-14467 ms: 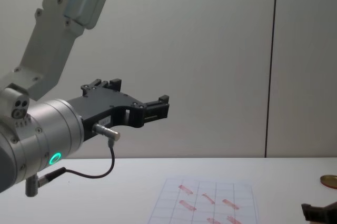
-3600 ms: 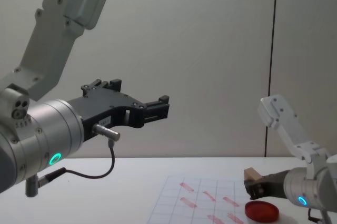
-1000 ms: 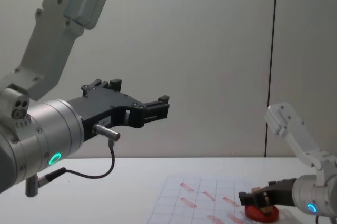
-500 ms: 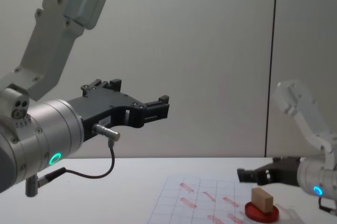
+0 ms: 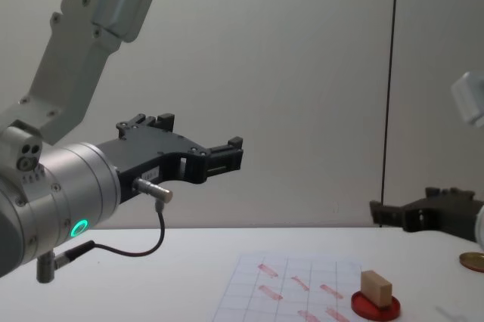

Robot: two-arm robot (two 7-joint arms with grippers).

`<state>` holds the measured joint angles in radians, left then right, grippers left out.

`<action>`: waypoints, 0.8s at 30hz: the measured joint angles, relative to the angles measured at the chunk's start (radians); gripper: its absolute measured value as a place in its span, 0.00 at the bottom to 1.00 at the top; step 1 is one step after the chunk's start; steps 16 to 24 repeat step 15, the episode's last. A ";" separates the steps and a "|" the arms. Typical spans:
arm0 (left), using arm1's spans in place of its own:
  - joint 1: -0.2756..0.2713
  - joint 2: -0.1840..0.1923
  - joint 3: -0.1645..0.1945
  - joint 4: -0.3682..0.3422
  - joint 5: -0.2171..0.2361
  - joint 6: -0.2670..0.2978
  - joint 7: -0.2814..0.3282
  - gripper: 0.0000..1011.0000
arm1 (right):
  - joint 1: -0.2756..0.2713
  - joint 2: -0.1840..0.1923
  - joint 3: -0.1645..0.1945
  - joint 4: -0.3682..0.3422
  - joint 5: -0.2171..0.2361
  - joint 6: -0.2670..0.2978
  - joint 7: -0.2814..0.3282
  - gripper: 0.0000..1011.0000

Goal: Use the one hand to pick up the stamp and affix it onto the A4 paper.

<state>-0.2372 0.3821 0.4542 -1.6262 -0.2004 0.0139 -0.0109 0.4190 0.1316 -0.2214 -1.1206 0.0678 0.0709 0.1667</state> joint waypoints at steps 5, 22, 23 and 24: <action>0.000 0.000 0.000 0.000 0.000 0.000 0.000 0.98 | -0.047 0.020 0.011 -0.080 0.019 0.001 -0.004 0.99; 0.000 0.000 0.000 0.000 0.000 0.000 0.000 0.98 | -0.095 0.041 0.022 -0.163 0.039 0.002 -0.009 0.99; 0.000 0.000 0.000 0.000 0.000 0.000 0.000 0.98 | -0.095 0.041 0.022 -0.163 0.039 0.002 -0.009 0.99; 0.000 0.000 0.000 0.000 0.000 0.000 0.000 0.98 | -0.095 0.041 0.022 -0.163 0.039 0.002 -0.009 0.99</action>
